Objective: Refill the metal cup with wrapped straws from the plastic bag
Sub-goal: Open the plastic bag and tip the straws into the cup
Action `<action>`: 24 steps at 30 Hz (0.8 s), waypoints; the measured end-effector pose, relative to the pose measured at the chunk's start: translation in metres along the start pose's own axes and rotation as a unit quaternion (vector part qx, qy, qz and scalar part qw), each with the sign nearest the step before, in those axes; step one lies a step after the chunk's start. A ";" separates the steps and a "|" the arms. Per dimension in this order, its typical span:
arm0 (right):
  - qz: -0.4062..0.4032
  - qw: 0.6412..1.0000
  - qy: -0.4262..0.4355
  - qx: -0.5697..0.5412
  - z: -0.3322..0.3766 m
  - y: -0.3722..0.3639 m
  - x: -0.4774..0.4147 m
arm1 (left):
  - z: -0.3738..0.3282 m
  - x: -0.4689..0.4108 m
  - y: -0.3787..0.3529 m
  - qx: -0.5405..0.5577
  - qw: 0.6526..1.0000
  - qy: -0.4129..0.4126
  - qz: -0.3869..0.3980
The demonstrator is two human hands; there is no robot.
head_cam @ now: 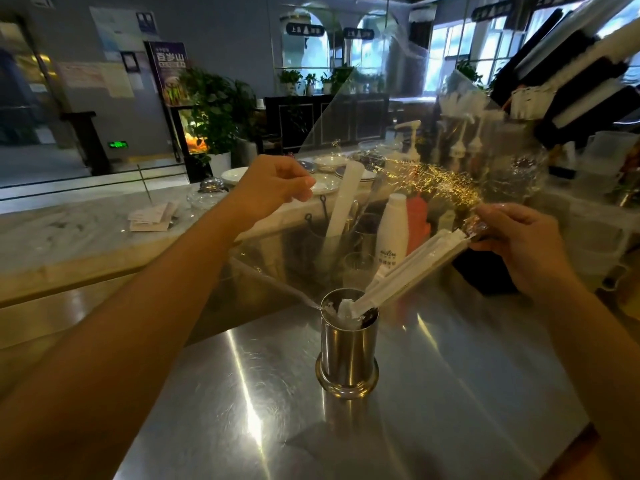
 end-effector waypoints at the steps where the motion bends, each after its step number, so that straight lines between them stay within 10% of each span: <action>1: 0.000 1.000 0.000 0.004 0.002 0.001 -0.001 | -0.001 0.000 -0.001 -0.002 1.000 -0.002 0.003; 24: 0.054 0.998 -0.033 0.030 -0.009 -0.026 -0.015 | 0.026 0.016 0.013 -0.005 0.998 0.041 -0.051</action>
Point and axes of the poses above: each hand's wrist, its own x-axis away from the middle knuckle, its own y-axis out of the back of the hand, z = x × y, the point moved 3 cm from there along -x, towards the middle knuckle, and after that the axes turned 7 degrees about z, right-handed, at the moved point
